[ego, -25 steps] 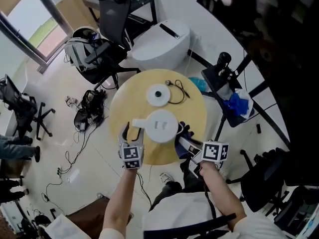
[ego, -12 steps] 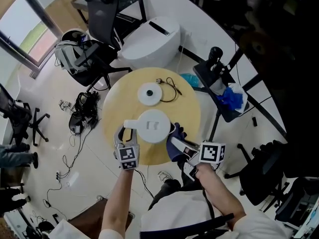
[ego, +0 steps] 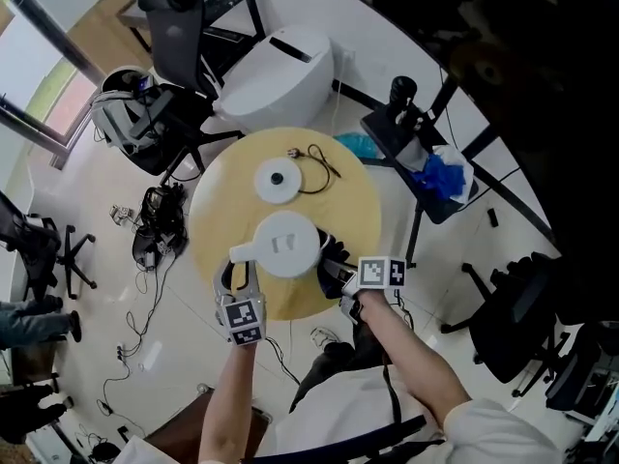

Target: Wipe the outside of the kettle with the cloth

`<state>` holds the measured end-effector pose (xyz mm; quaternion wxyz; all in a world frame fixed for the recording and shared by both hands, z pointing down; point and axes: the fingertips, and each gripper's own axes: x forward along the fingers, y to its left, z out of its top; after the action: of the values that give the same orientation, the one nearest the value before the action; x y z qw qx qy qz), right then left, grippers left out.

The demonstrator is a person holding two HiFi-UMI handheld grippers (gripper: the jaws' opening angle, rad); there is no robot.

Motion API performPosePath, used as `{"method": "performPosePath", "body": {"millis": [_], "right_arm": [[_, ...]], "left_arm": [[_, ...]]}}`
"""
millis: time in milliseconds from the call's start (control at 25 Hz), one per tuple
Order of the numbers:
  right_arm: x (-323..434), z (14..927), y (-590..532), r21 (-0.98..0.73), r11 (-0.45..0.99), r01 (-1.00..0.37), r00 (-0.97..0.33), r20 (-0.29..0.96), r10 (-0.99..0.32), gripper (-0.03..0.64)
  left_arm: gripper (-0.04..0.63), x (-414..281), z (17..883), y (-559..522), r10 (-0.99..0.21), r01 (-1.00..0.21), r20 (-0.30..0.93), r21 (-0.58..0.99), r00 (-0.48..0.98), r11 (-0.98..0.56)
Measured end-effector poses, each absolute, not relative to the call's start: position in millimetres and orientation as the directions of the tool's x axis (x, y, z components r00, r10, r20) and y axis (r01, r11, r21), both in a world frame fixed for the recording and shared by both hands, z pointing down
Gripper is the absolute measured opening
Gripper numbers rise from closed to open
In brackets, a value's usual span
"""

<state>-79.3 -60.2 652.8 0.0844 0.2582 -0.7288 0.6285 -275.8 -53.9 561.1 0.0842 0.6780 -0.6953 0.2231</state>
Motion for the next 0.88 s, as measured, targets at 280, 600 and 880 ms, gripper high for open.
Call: {"method": "performPosePath", "body": {"millis": [280,600,880], "right_arm": [[-69.1,705.1,-72.6,-0.831,0.045,-0.555,-0.806,0.523,-0.279,0.066],[-73.4,614.4,-65.3,-0.832,0.292,-0.472,-0.878,0.412,-0.244,0.066],[-69.6,511.8,-44.8,-0.745,0.540,-0.393,-0.920,0.316,-0.233,0.066]], "left_arm": [[0.140,-264.5,562.4,-32.6,-0.883,-0.985,0.458,-0.169,-0.098,0.021],[0.140,-258.3,565.3,-23.5,-0.862,-0.985,0.495,-0.169,-0.110,0.028],[0.141,-243.3,564.7,-11.4,-0.870,-0.989,0.490,-0.143,-0.049,-0.025]]}}
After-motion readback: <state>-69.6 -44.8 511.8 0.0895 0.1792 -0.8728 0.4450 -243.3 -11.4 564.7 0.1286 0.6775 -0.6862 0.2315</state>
